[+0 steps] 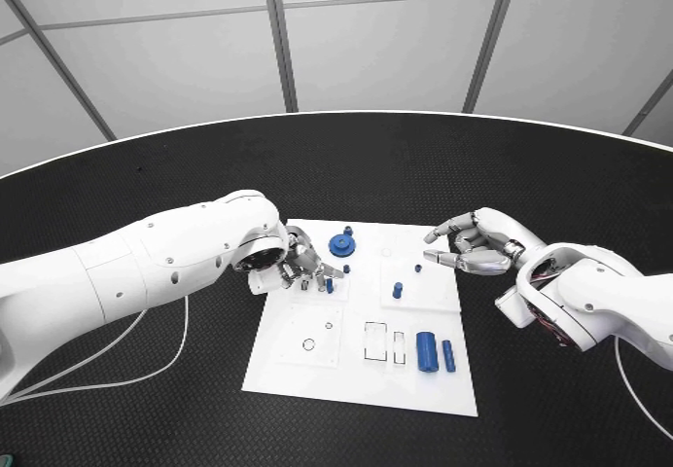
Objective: Assemble the parts on the task board
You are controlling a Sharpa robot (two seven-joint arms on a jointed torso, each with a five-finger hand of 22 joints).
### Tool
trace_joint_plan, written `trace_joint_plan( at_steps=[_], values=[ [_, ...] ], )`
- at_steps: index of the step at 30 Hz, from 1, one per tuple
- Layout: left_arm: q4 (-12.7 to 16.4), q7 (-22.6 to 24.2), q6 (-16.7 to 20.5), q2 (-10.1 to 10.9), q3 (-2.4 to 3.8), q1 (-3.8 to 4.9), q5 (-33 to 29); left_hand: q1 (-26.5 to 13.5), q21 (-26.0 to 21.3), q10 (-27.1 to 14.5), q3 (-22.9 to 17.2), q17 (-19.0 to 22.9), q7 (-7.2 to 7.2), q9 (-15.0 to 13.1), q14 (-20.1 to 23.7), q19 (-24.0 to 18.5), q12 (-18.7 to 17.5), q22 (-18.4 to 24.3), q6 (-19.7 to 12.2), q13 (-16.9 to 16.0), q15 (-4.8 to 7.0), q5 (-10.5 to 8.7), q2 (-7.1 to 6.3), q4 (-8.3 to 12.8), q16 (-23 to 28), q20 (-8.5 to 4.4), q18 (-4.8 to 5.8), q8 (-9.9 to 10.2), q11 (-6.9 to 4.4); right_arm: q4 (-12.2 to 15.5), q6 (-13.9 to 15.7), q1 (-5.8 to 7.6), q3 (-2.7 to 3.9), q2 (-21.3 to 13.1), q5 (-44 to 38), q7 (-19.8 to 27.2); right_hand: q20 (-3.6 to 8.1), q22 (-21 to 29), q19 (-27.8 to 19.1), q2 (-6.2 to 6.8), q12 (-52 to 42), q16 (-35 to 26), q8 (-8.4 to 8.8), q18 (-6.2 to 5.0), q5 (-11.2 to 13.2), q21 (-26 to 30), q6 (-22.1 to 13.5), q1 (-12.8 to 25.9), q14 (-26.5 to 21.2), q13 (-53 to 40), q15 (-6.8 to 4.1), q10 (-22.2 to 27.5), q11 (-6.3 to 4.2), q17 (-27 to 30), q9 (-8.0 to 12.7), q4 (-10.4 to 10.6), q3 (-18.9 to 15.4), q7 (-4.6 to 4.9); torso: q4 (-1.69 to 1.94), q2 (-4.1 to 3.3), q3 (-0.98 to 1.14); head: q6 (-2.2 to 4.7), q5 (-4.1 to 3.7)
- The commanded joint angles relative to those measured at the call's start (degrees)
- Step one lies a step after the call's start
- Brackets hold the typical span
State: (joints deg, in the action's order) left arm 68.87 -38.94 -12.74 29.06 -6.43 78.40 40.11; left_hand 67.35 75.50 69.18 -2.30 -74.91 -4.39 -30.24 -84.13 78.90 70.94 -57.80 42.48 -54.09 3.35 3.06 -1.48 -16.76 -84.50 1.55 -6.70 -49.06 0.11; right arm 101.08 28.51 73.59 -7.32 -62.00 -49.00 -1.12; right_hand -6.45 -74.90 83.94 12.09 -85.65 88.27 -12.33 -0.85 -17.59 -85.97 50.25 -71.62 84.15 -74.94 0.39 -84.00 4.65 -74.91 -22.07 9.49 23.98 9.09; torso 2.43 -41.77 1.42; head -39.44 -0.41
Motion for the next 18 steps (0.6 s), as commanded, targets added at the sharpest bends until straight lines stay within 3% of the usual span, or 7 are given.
trace_joint_plan(
  at_steps=[1, 18],
  values=[
    [-0.1, 0.0, -0.3, -0.1, 0.0, 0.0, 0.0, 0.7, 0.4, -0.6, 0.2, -1.5, -0.1, -0.1, -2.4, 0.1, -0.4, -0.1, -0.4, 0.5, 0.23, -0.19, -0.05, 0.0, 0.2, 0.08, 0.88, -0.1, 0.11, 0.0, -0.1, 0.0, 0.0, 0.1, 0.0, 0.0, 0.47, -8.0, 2.7, -0.13, 0.3, -0.2, -0.18, -0.81, -0.3, 0.2, 0.3, 0.0, 4.5, -10.8, -0.37, -2.1, -0.31, -8.9, 0.0, 0.0, -0.4, 0.14, 0.02, -0.01, -0.02, -0.09, 0.0],
    [-0.6, 0.0, -2.1, -0.7, 0.0, 0.0, 0.0, 2.8, 0.4, -2.0, -0.9, -1.5, -0.12, 0.1, -2.5, -0.1, -1.8, 0.0, -0.5, 3.0, 0.19, -0.17, 0.99, 0.0, 0.2, 0.18, 0.84, -0.2, 0.12, 0.1, -0.5, 0.0, 0.0, 0.1, 0.0, -0.2, 0.5, -8.0, 2.7, -0.23, 0.2, -0.2, -0.25, -0.8, -0.4, 0.2, 0.3, 0.1, 4.5, -10.8, -0.39, -2.2, -0.33, -9.0, 0.0, 0.0, -0.4, 0.13, -0.04, -0.03, -0.03, -0.63, 0.02]
  ],
)
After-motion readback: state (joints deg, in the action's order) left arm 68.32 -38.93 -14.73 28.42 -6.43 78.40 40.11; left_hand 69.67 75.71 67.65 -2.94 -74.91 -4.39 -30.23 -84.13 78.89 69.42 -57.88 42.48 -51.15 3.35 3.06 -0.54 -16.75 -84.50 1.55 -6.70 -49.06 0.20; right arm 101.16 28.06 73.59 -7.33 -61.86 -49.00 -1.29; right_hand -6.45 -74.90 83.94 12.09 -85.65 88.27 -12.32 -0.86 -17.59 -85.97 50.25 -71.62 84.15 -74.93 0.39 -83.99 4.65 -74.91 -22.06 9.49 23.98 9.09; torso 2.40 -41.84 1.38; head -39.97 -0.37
